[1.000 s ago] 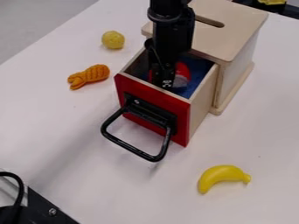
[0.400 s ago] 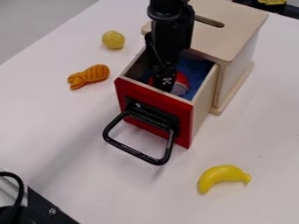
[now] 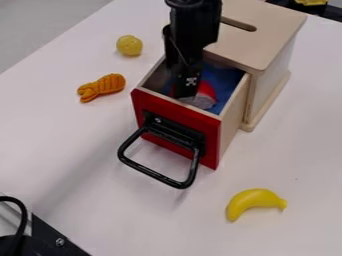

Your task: Place the red object into the drawer

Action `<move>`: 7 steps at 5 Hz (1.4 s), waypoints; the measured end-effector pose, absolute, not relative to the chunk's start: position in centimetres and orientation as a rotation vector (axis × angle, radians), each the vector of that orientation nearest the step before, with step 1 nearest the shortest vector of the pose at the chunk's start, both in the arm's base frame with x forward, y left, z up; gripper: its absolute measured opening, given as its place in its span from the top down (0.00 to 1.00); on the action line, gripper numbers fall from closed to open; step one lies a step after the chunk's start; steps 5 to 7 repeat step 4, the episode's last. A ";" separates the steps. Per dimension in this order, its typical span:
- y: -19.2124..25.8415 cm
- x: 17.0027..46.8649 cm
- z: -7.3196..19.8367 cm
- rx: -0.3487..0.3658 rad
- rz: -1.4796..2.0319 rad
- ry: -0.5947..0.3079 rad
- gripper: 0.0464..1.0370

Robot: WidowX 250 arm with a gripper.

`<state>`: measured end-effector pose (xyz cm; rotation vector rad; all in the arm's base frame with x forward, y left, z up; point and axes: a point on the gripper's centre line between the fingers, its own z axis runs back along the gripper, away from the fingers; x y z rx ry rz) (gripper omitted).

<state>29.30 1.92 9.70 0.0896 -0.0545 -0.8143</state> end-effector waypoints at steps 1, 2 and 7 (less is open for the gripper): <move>2.4 28.9 12.8 0.092 -0.803 -0.113 0.04; 2.9 27.8 15.4 0.072 -0.816 -0.176 0.04; 3.0 27.8 15.9 0.079 -0.818 -0.191 0.04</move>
